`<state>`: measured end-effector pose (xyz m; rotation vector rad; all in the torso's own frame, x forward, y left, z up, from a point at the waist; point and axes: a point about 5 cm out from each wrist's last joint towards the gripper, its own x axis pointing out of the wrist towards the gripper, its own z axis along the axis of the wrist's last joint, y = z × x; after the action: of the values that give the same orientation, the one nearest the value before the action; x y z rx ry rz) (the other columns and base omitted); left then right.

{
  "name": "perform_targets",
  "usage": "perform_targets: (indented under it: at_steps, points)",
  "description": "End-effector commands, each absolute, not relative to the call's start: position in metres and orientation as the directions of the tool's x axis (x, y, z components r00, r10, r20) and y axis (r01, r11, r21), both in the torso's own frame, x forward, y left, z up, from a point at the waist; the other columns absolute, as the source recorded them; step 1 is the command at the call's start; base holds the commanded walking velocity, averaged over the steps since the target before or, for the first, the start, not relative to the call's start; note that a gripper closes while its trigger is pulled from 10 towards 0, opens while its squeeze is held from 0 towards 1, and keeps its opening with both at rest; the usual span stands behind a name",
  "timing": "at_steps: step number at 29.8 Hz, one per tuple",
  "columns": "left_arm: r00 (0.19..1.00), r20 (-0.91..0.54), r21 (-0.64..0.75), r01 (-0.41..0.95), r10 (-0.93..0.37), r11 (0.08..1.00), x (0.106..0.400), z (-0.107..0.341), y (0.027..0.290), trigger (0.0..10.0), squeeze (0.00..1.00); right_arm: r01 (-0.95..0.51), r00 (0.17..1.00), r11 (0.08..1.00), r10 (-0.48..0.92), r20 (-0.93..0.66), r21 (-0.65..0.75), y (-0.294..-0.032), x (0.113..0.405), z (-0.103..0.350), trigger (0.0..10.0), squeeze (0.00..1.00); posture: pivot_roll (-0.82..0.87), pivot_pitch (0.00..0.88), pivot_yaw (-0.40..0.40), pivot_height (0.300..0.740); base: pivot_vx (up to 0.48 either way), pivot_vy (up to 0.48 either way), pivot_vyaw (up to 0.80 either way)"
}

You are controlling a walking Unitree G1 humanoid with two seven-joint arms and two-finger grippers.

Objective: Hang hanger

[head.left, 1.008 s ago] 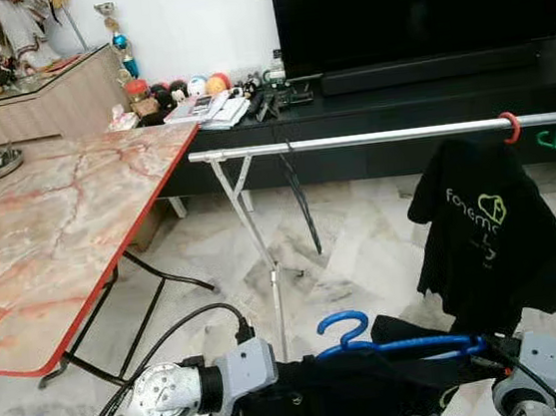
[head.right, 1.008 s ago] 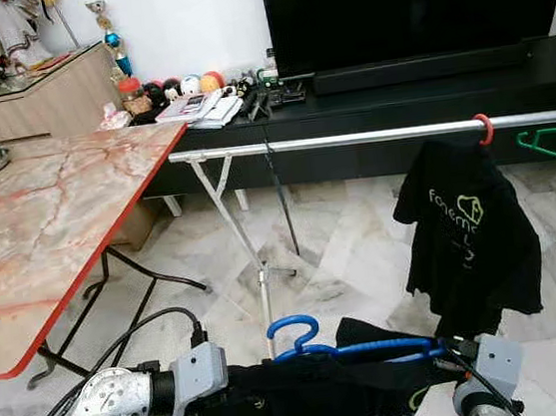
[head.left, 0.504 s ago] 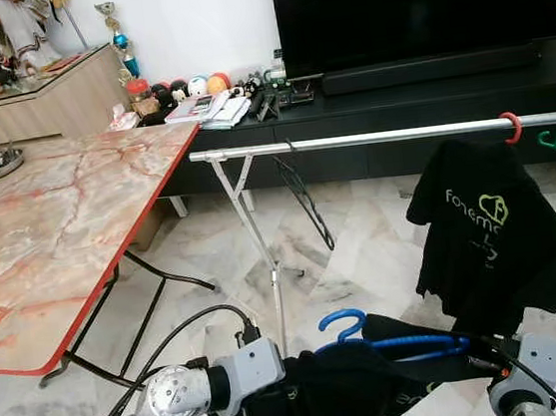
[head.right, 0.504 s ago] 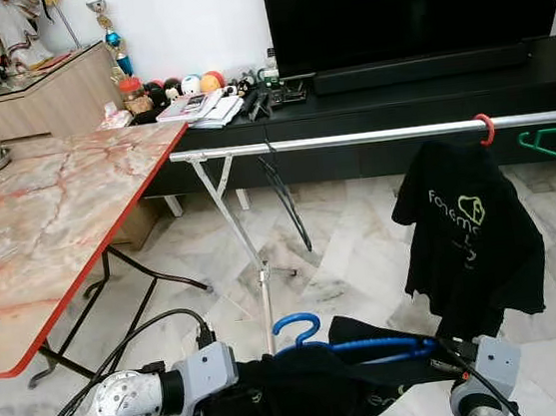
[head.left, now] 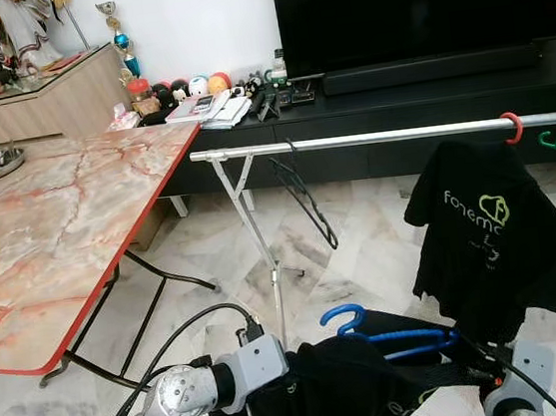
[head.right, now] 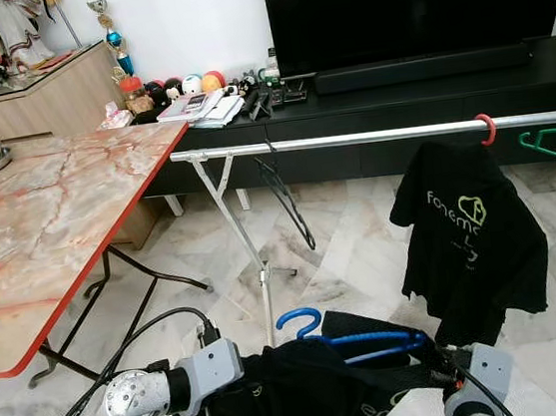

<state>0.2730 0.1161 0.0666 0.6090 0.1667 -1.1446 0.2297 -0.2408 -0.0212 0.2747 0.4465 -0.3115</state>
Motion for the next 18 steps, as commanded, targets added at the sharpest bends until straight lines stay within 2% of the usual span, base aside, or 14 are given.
perform_targets:
  at_steps: [1,5,7,12,18]
  points:
    - [0.436,-0.389,0.363,0.882,-0.811,0.3,0.275,0.074,0.124,0.0,0.0,0.374,0.843,0.906,-0.243,-0.481,0.198,-0.242,0.229,-0.023,10.0,1.0,0.03,0.005,0.094,0.74,0.0,0.0,0.0]
    - [0.35,-0.41,0.306,0.923,-0.842,0.234,0.266,0.073,0.123,0.0,0.0,0.391,0.833,0.898,-0.251,-0.492,0.203,-0.247,0.228,-0.024,10.0,1.0,0.03,0.004,0.094,0.74,0.0,0.0,0.0]
    - [0.347,-0.409,0.303,0.924,-0.844,0.233,0.266,0.073,0.123,0.0,0.0,0.391,0.835,0.897,-0.25,-0.491,0.208,-0.247,0.228,-0.023,10.0,1.0,0.03,0.005,0.094,0.74,0.0,0.0,0.0]
    - [0.414,-0.395,0.339,0.895,-0.82,0.289,0.274,0.073,0.122,0.0,0.0,0.298,0.898,0.914,-0.17,-0.407,0.276,-0.243,0.237,-0.012,10.0,1.0,0.03,0.002,0.094,0.74,0.0,0.0,0.0]
    - [0.5,-0.385,0.372,0.853,-0.776,0.365,0.283,0.071,0.123,0.0,0.0,0.264,0.908,0.912,-0.127,-0.398,0.313,-0.243,0.239,-0.008,10.0,1.0,0.02,0.001,0.093,0.74,0.0,0.0,0.0]
